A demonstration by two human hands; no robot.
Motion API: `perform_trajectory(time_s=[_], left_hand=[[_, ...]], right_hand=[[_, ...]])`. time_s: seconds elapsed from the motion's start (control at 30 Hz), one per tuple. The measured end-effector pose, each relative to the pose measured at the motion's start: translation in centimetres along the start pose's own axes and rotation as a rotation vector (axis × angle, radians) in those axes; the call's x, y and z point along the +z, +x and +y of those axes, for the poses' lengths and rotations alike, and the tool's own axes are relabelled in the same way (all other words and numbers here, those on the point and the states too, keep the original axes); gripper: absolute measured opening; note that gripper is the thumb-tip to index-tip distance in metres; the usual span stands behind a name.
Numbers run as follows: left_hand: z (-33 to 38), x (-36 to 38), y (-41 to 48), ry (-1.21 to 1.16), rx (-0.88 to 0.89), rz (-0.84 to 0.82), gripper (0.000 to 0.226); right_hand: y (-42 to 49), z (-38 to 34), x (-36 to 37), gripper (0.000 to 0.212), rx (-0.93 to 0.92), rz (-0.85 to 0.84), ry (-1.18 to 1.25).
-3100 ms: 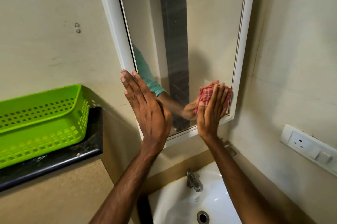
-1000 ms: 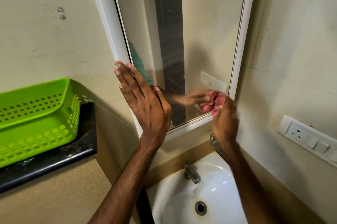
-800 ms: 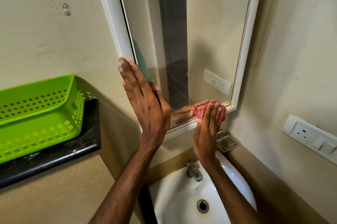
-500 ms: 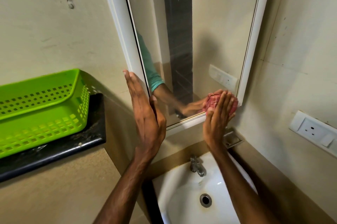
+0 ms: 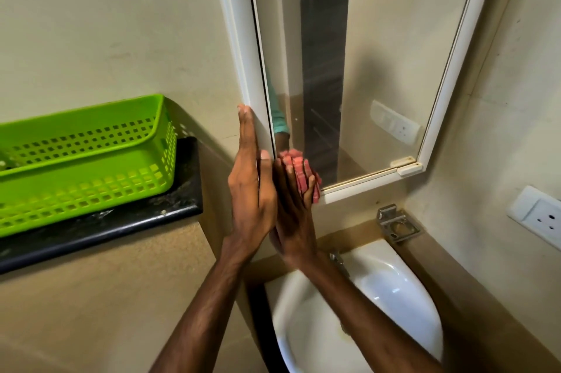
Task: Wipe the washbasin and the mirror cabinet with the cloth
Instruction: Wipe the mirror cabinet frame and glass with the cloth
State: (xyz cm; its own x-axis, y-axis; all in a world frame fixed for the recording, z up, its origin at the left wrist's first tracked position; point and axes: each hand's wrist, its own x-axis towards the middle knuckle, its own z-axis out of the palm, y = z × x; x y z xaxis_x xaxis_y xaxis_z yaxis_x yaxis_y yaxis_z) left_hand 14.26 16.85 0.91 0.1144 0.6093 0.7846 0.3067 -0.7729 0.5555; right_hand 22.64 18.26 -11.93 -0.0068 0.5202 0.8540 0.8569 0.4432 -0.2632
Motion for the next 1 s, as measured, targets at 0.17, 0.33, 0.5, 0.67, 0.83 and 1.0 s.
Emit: perform_trajectory(time_s=[0.17,0.33,0.5,0.67,0.83,1.0], left_hand=[[0.2,0.8,-0.1,-0.035,-0.005,0.006,0.061],[0.0,1.4,-0.9,-0.01,-0.014,-0.031,0.065],[-0.3,0.6,-1.3,-0.01,-0.025,-0.061,0.063],[-0.2,-0.1,-1.2,-0.021,-0.042,-0.066,0.061],[-0.5,0.1,-1.3,-0.046,-0.024,-0.064,0.061],[-0.5,0.6,-1.7,0.005,-0.008,-0.05,0.066]], right_hand=[[-1.0,1.2,0.7,0.111,-0.048,-0.012,-0.116],[-6.3,4.7,1.2,0.093,-0.098,-0.005,-0.238],[-5.9,9.2,-1.9,0.082,0.056,-0.015,-0.388],[-5.4,7.3,-1.0,0.066,0.378,0.045,-0.288],[-6.0,1.6,3.0,0.091,0.007,-0.032,-0.091],[-5.6,4.4,1.4,0.057,-0.158,-0.051,-0.138]])
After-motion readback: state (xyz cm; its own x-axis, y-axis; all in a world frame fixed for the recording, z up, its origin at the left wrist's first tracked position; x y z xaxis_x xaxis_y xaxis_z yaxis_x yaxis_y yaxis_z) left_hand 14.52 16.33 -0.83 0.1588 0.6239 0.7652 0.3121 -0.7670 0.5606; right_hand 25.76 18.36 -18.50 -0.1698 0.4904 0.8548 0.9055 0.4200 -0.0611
